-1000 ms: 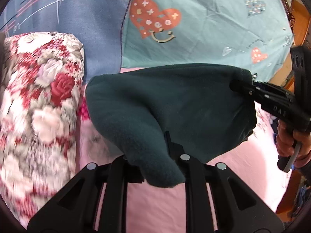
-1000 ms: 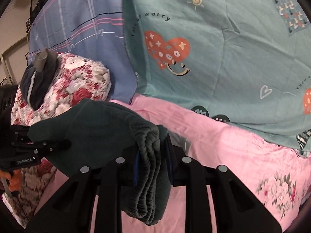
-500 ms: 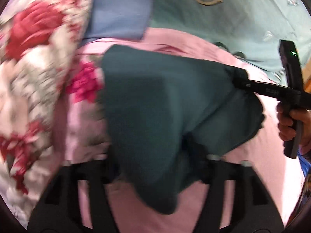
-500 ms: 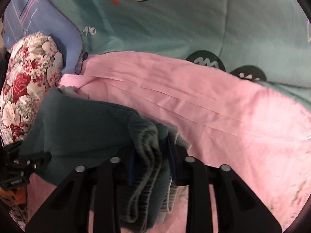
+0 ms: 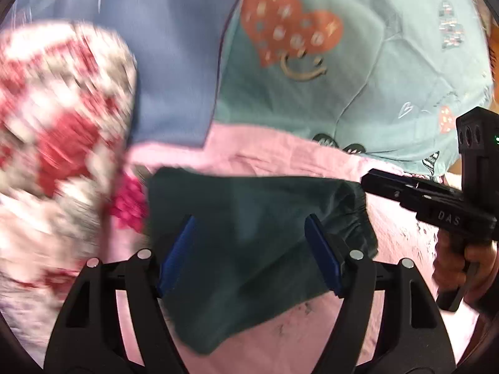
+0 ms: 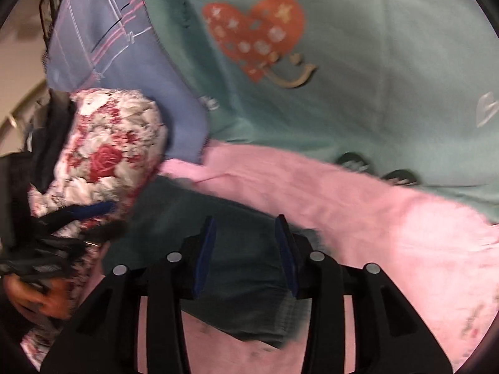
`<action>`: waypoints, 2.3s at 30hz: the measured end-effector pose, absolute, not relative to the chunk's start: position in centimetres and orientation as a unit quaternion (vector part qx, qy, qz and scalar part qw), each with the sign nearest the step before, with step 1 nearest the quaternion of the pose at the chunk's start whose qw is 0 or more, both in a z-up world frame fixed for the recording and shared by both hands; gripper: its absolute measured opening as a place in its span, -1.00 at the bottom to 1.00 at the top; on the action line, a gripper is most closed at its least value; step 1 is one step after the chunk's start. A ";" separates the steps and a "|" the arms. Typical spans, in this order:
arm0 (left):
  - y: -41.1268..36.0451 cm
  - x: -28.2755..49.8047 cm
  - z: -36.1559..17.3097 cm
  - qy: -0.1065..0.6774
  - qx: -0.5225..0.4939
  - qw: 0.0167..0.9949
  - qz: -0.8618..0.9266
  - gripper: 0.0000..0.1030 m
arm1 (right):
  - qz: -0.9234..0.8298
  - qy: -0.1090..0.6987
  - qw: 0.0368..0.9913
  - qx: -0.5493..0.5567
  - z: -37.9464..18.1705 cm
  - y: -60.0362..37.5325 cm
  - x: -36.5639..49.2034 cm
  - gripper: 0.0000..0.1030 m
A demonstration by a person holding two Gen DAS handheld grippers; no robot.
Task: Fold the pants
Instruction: 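Lift the folded pants with the right gripper and carry them toward the pillow, then lower the folded pants onto the sheet beside the pillow and open the right gripper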
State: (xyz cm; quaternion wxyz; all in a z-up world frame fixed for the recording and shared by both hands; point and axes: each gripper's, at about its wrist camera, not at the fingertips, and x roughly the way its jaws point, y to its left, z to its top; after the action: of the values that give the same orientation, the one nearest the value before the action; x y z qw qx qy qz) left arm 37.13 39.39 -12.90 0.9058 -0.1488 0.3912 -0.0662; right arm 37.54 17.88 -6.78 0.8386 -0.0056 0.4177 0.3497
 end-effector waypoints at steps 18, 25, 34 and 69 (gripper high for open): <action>37.8 35.3 -14.9 0.421 -0.095 0.900 -0.063 0.65 | 0.376 0.459 0.805 0.008 -8.8 15.7 34.8 -0.81; 37.3 34.7 -19.6 0.458 -0.065 0.885 -0.047 0.70 | 0.349 0.492 0.798 -0.005 -14.2 13.8 34.8 -1.00; 38.8 34.9 -14.4 0.417 -0.114 0.900 -0.062 0.73 | 0.365 0.433 0.824 0.027 -7.7 15.3 36.4 -0.70; 37.8 31.3 -16.6 0.399 -0.134 0.904 -0.076 0.86 | 0.346 0.475 0.804 0.093 -9.0 17.0 38.3 -0.29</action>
State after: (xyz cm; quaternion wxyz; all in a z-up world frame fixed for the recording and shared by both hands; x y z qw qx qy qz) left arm 31.31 37.81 -16.56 0.9038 -0.1344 0.3990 -0.0762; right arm 38.32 16.96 -8.96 0.8037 0.0926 0.4752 0.3461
